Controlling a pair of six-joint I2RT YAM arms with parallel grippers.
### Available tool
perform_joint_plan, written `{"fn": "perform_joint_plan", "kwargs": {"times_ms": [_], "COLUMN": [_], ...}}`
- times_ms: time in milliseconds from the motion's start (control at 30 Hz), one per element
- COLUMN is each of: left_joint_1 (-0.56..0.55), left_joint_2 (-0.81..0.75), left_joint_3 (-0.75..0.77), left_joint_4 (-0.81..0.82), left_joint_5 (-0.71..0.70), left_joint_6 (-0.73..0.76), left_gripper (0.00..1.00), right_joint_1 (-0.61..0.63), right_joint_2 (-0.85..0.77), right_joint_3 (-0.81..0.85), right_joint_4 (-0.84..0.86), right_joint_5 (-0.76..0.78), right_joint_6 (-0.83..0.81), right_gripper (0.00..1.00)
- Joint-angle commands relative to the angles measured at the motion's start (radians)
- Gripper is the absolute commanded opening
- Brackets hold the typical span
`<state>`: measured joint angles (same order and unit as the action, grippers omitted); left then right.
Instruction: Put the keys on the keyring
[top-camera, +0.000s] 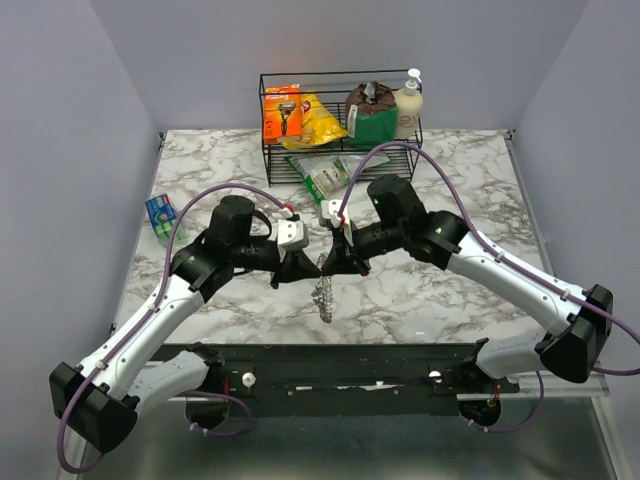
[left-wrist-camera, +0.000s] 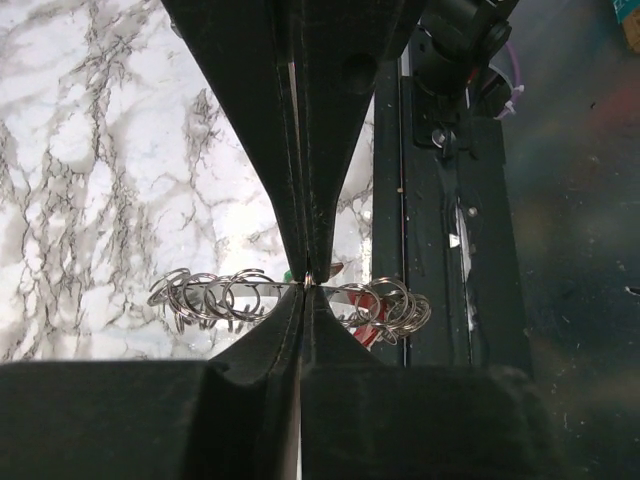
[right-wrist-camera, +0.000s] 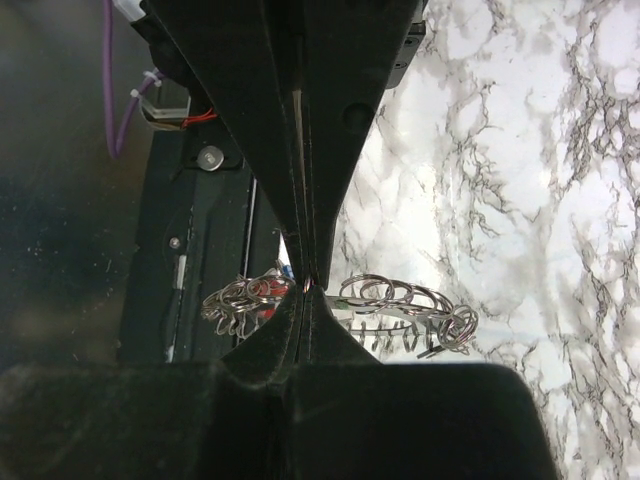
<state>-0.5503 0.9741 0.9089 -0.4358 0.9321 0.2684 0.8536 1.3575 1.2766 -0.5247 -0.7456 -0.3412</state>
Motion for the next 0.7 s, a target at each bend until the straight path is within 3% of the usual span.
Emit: {"fn": "perform_joint_plan", "kwargs": {"times_ms": [0, 167, 267, 300, 367, 500, 667], "left_joint_1": [-0.007, -0.013, -0.013, -0.011, -0.013, -0.011, -0.013], "left_joint_2": [0.015, -0.001, -0.028, -0.044, -0.06, -0.097, -0.123], "left_joint_3": [0.027, 0.019, -0.005, -0.013, -0.033, -0.07, -0.1], "left_joint_4": [-0.023, -0.001, 0.058, 0.078, 0.123, 0.218, 0.304], "left_joint_5": [-0.038, -0.068, -0.116, -0.137, -0.177, -0.203, -0.234], "left_joint_6": [0.026, 0.025, -0.006, -0.018, -0.04, -0.095, -0.15], "left_gripper": [0.0, 0.0, 0.0, 0.0, 0.0, 0.0, 0.0], "right_joint_1": [0.004, 0.005, 0.004, 0.004, 0.004, 0.004, -0.005], "right_joint_2": [-0.035, -0.047, -0.067, -0.073, -0.089, -0.141, -0.198], "right_joint_3": [0.036, 0.024, 0.001, -0.005, -0.029, -0.085, -0.138], "right_joint_4": [0.032, 0.066, 0.113, 0.127, 0.167, 0.245, 0.34], "right_joint_5": [-0.026, 0.0, 0.034, 0.041, 0.072, 0.15, 0.268], "right_joint_6": [0.002, 0.022, 0.051, 0.057, 0.08, 0.123, 0.189], "right_gripper": [0.01, 0.01, 0.07, 0.15, 0.2, 0.47, 0.67]}}
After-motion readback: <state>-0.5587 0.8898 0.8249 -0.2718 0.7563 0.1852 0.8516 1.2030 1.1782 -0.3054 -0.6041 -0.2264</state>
